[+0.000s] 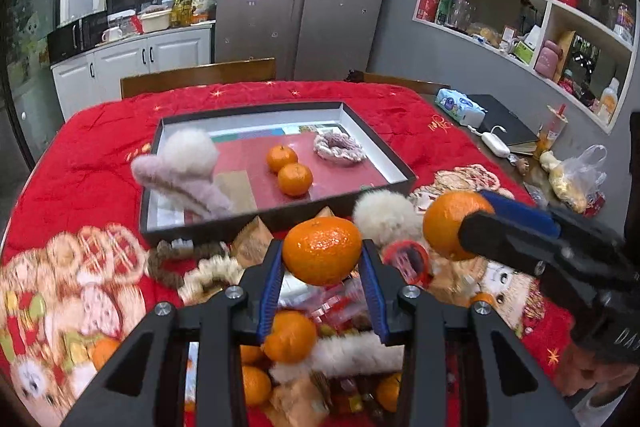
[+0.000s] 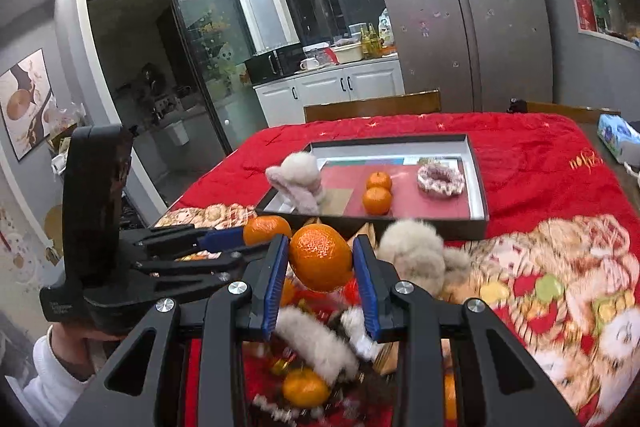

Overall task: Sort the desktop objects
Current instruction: 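Lift and carry both mandarins over the black tray with both grippers, then lower both mandarins into the tray and open both grippers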

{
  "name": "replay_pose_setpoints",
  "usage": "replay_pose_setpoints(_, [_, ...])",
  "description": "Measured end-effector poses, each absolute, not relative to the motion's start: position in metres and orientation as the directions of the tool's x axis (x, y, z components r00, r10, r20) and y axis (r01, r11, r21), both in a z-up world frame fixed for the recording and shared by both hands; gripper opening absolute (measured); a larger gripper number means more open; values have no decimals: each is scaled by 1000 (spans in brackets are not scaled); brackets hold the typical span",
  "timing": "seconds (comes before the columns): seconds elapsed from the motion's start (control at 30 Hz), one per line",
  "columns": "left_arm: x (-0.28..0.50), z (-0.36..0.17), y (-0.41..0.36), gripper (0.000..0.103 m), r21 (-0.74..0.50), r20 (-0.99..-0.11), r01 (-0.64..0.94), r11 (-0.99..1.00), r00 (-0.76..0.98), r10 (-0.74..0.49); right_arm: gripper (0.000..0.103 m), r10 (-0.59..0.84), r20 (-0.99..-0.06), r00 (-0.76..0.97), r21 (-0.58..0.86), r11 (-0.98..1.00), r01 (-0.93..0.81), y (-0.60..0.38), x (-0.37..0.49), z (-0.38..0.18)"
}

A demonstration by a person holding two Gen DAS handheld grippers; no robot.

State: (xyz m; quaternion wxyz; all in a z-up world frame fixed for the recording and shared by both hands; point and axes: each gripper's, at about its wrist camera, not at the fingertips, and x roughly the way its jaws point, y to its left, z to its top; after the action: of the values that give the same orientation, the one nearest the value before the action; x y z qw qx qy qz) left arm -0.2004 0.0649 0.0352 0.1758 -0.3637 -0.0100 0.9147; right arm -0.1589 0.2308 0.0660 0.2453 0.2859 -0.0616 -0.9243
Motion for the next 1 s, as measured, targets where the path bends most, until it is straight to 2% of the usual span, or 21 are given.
replay_pose_setpoints(0.17, [-232,40,68,39,-101,-667,-324,-941,-680,305,32,-507,-502,-701,277,-862,425,234,-192,75])
replay_pose_setpoints(0.33, [-277,36,64,39,-128,-691,-319,-939,-651,315,32,-487,-525,-698,282,-873,397,241,-230,76])
replay_pose_setpoints(0.47, [-309,27,66,39,-96,-708,-298,-950,-651,275,32,-476,-547,-688,284,-879,383,245,-260,71])
replay_pose_setpoints(0.77, [-358,-13,71,39,-96,-760,-278,-956,-599,250,32,-426,-626,-653,242,-902,357,246,-311,39])
replay_pose_setpoints(1.0, [-374,-33,74,39,-49,-788,-261,-964,-583,198,32,-416,-689,-593,226,-901,370,238,-346,11])
